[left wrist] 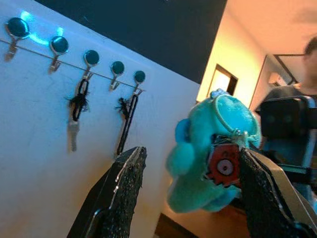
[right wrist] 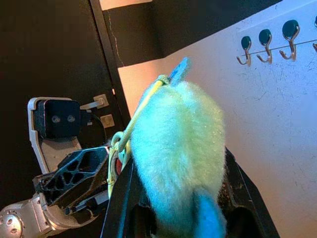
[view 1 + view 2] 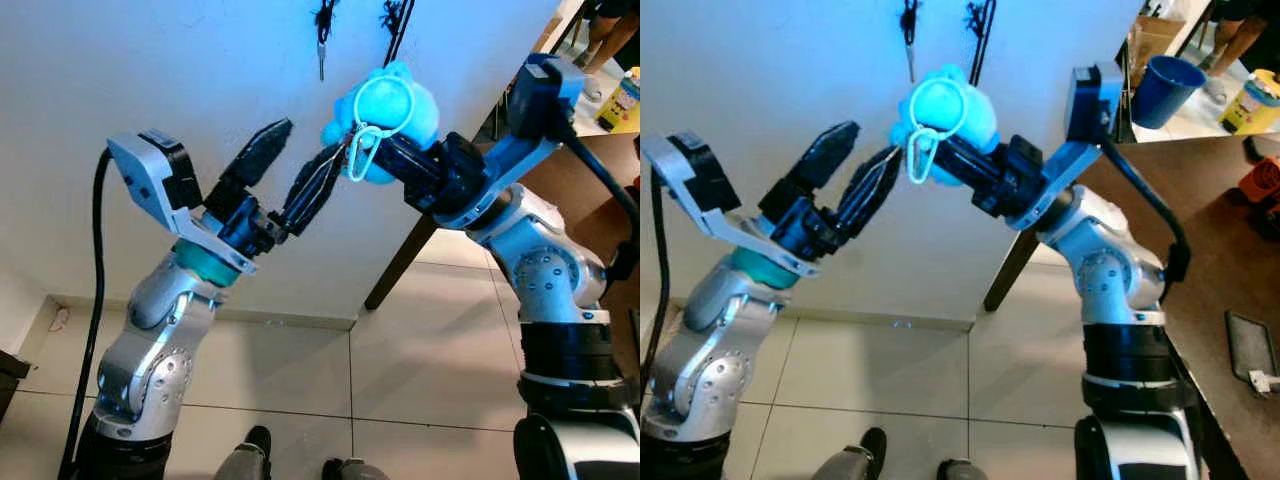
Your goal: Hang keys on a hook
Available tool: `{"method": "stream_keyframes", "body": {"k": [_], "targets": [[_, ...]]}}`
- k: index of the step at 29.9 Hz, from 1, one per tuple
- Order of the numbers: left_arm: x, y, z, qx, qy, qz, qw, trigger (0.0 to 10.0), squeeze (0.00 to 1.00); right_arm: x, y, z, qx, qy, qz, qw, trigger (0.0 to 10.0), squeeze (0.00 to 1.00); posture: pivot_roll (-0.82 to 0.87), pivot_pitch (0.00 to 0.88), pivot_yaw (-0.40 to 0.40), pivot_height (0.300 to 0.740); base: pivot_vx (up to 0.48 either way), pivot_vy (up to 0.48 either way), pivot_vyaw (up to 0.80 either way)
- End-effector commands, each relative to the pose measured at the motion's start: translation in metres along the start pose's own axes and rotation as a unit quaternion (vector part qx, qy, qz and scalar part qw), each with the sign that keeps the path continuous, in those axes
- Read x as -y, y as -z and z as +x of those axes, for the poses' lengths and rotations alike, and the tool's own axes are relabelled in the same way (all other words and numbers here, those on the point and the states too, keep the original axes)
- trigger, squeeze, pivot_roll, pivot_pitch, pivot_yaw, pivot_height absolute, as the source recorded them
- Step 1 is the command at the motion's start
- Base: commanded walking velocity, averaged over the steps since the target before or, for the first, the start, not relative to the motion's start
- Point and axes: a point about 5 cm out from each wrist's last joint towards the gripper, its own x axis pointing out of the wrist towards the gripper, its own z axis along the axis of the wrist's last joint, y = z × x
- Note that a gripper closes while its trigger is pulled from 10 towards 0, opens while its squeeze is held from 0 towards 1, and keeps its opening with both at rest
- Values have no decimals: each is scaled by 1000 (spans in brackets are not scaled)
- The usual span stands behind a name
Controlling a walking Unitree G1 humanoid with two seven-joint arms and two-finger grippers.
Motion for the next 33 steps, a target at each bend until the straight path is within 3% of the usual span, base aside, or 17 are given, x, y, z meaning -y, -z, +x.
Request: {"method": "stream_keyframes", "body": {"k": [1, 3, 5, 8, 33], "targets": [[12, -2, -1, 2, 38, -30, 999, 10000, 0, 1, -2, -3, -1, 7, -11, 1000, 0, 0, 20, 125, -17, 740, 0, 0, 0], [12, -2, -1, 2, 38, -30, 999, 10000, 0, 1, -2, -3, -1, 7, -11, 1000, 0, 0, 20, 125, -17, 740, 0, 0, 0], [23, -3, -2, 3, 79, -64, 995, 10000, 0, 2, -1, -3, -4, 13, -14, 1000, 0, 0, 21, 125, -13, 740, 0, 0, 0], [27, -4, -3, 5, 93, -76, 993, 10000, 0, 3, -1, -3, -5, 15, -17, 1000, 0, 0, 23, 125, -12, 740, 0, 0, 0], [26, 3, 1, -25, 86, -76, 993, 10000, 0, -1, 4, 2, -14, -7, -18, 1000, 0, 0, 25, 121, -6, 740, 0, 0, 0]]}}
